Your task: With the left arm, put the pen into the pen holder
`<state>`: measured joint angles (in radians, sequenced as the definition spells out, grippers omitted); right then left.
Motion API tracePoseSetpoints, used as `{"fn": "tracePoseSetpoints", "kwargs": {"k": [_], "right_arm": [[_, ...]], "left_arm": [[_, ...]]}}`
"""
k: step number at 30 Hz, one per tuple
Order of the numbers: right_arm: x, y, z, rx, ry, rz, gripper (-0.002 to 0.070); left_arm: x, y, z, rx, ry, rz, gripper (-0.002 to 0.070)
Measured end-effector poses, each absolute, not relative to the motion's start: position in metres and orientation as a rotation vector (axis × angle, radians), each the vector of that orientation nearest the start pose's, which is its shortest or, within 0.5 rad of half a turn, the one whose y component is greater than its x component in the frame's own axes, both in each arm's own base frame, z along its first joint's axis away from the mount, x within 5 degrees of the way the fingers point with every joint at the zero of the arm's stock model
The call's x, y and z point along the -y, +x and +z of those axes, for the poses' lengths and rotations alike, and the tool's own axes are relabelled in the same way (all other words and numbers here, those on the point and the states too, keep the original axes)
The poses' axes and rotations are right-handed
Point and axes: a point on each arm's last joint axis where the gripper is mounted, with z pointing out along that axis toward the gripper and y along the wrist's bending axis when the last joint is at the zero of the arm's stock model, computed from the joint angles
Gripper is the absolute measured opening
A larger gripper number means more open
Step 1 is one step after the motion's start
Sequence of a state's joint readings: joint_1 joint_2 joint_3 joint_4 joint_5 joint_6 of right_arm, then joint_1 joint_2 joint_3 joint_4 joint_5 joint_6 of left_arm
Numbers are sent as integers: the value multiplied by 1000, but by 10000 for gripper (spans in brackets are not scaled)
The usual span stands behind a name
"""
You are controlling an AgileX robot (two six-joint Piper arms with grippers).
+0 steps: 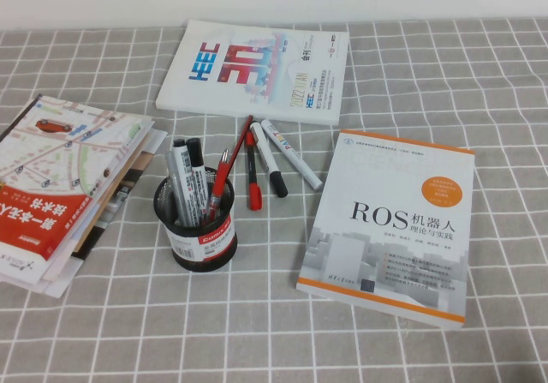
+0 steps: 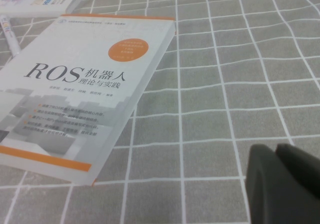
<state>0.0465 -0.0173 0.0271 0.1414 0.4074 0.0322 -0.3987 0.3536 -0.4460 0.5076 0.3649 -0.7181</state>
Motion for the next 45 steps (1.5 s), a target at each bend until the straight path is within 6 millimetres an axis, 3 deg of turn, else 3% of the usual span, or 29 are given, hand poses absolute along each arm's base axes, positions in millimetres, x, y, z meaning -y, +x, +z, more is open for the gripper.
{"fn": "tracePoseSetpoints", "kwargs": {"k": [11,15,20,30,33,38,45], "right_arm": [[-7,51,169,-1900,72,195,-15],[-7,51,169,-1900,72,195,-15],[-7,51,169,-1900,72,195,-15],[-7,51,169,-1900,72,195,-15],[-7,51,169,-1900,72,195,-15],[-7,51,169,-1900,72,195,-15],[-7,51,169,-1900,72,195,-15]], "left_arm": [[11,79,302,-1816,-32,-256,0],[17,81,294,-1757,98,-246,0],[21,72,271,-1664,199,-262,0],[9,56,217,-1530,107,-133,0],[9,56,202,-1554,104,-132,0],[8,56,194,-1624,95,-129,0],[4,53,174,-1853,10,-75,0]]}}
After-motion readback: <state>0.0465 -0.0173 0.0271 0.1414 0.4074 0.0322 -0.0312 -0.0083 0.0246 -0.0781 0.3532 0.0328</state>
